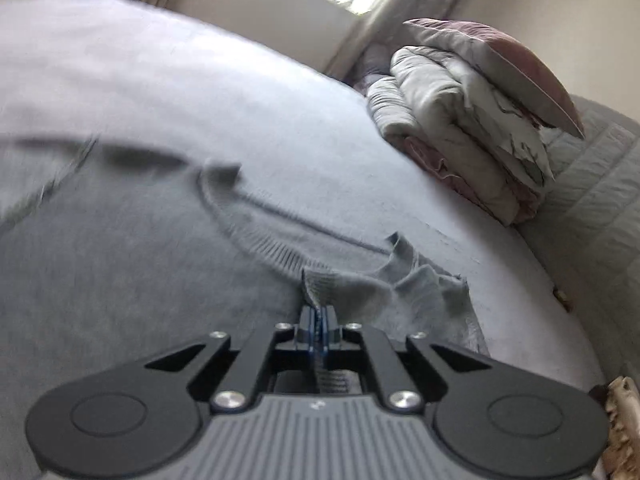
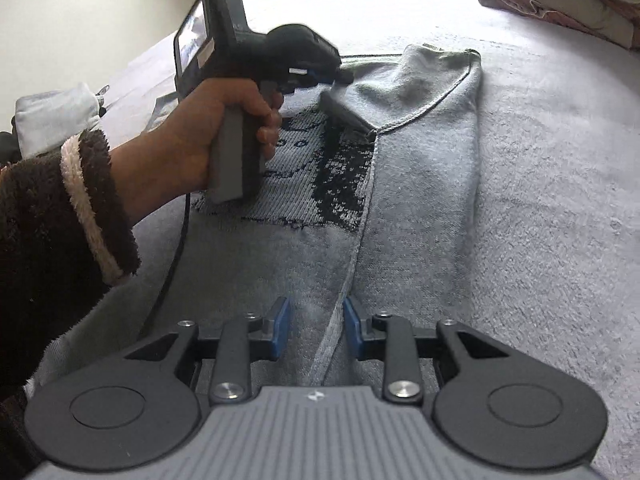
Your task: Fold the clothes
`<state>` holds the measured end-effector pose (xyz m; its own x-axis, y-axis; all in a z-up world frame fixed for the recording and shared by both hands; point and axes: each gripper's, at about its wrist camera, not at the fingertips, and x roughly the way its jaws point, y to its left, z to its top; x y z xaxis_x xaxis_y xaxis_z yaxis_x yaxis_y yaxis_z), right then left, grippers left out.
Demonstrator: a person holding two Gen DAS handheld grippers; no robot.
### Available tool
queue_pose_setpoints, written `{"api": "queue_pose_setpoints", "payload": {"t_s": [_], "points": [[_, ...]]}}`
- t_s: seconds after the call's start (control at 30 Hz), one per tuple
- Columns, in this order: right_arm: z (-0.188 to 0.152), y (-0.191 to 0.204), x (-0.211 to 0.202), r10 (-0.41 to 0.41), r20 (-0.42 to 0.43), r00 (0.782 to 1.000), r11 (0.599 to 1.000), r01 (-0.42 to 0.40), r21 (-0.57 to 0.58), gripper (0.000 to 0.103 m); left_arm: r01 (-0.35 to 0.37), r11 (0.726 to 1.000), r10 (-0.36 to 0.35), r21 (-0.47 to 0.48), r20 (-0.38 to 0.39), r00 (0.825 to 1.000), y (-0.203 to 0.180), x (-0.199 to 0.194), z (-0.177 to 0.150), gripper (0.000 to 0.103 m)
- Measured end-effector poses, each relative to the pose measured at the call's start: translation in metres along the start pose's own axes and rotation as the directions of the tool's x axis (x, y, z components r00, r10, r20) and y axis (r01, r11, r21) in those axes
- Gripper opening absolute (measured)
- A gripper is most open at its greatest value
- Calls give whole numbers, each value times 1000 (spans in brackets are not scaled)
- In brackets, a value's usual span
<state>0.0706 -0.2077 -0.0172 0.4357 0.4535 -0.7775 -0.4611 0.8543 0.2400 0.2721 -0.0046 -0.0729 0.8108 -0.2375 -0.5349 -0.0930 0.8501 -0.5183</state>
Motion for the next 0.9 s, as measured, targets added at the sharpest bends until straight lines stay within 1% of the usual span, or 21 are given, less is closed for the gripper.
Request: {"api": "queue_pose_setpoints", "payload": {"t_s": [0.03,0.1,0.13,0.17,0.2,0.27,0.37,0.47,0.5,0.53,0.57,0.67,0.77,0.8,0.83,0.87,0.9], "points": [[0,-1,-1,1,-2,1000,1000,-1,7,32,7,1000,-7,-19,-4,1000,2,-4,0,8],[-2,-3,-5,8,-7,1000,1000,-8,25,32,22,998,-22,-53,-12,1000,7,-13,0,22],[-2,-4,-8,14,-8,1000,999,-13,33,32,26,998,-27,-60,-14,1000,8,-19,-1,25],[-3,-4,-10,20,-8,1000,999,-20,39,32,28,998,-29,-59,-16,999,9,-25,-2,33],[-5,-5,-12,26,-9,1000,999,-26,45,32,30,998,-31,-59,-17,999,9,-31,-3,37],[-8,-5,-17,36,-13,999,998,-35,51,32,45,997,-48,-68,-54,997,10,-37,-8,37],[-15,0,-24,43,-22,999,998,-42,38,32,68,994,-78,-83,-119,990,10,-46,-17,37],[-26,7,-33,36,-34,999,999,-36,9,32,75,995,-84,-65,-146,986,3,-49,-25,34],[-30,8,-36,38,-39,999,999,-38,3,32,76,996,-83,-54,-151,985,0,-50,-28,30],[-35,9,-38,40,-44,998,999,-40,-1,32,70,997,-75,-35,-153,985,-3,-50,-31,21],[-39,10,-41,41,-49,998,999,-41,-3,32,60,998,-61,-11,-153,986,-7,-51,-34,6],[-56,9,-52,46,-63,997,999,-46,5,32,4,999,0,40,-98,995,-13,-58,-45,5],[-73,8,-62,71,-78,994,997,-70,21,32,-38,994,44,106,-63,997,-19,-62,-52,6],[-79,8,-66,80,-83,993,997,-78,25,32,-43,992,51,120,-61,997,-20,-63,-54,9],[-84,9,-69,79,-85,993,997,-78,18,32,-39,992,47,124,-63,997,-20,-64,-55,9],[-88,11,-71,71,-86,994,997,-71,4,32,-32,992,40,122,-65,997,-20,-67,-56,13],[-92,15,-73,55,-87,995,998,-56,-17,31,-21,993,29,114,-70,997,-20,-72,-56,22]]}}
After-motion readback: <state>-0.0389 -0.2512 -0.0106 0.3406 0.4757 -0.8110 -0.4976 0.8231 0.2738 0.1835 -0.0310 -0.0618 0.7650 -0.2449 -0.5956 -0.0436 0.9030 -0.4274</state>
